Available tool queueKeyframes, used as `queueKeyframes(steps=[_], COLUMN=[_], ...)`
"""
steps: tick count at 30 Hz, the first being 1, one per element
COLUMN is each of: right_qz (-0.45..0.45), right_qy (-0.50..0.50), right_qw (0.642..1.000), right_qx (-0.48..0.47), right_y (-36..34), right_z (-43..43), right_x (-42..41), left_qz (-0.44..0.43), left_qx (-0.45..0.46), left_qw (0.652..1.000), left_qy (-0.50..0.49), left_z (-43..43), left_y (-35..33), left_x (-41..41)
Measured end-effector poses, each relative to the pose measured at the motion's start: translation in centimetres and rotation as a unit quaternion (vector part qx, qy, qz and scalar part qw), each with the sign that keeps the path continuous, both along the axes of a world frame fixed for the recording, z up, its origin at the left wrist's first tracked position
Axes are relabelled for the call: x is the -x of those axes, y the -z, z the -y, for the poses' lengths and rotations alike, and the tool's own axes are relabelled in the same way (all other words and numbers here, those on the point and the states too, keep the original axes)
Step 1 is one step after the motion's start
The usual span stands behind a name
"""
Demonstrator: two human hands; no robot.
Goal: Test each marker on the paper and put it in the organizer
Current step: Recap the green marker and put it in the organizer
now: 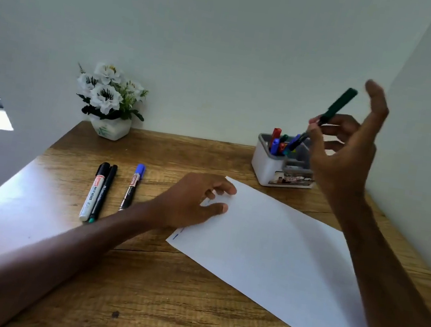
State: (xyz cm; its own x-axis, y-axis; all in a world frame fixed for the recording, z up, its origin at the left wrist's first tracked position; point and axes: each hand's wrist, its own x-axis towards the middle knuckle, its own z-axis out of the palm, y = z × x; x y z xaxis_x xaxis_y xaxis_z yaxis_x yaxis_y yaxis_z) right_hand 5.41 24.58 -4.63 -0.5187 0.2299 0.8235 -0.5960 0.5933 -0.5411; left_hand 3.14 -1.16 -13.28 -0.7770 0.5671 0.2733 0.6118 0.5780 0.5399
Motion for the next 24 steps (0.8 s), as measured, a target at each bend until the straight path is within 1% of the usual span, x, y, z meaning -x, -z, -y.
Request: queueKeyframes(steps=[2,6,13,20,24], right_qz=[-0.028,-0.029,0.024,0.103,0.109], right_qy=[0.041,0.112,0.143,0.188,0.212], right_qw=[0.999,0.993,0.989,0.972,0.966], right_qx=[0.001,0.004,-0.029,-0.1,-0.098], right_y=[-0.4,0.4,2.5,4.4,4.7], right_z=[-1.3,-3.2,-3.9,-4.4,-4.7], right_x=[0.0,0.7,1.7,3.2,3.5], left_qz=[0.001,-0.031,-0.05,-0.05,-0.05], left_qx=[0.03,0.055,0.038,0.035,0.036], left_qw=[1.0,0.998,0.997,0.998,0.997], left_qy=[0.004,0.02,0.036,0.035,0.037], left_z=[-0.1,-0.6,-1.0,-1.0,-0.9], left_y=[0.4,0.4,1.2,1.5,1.7], left_x=[0.1,0.3,0.7,0.9,1.0])
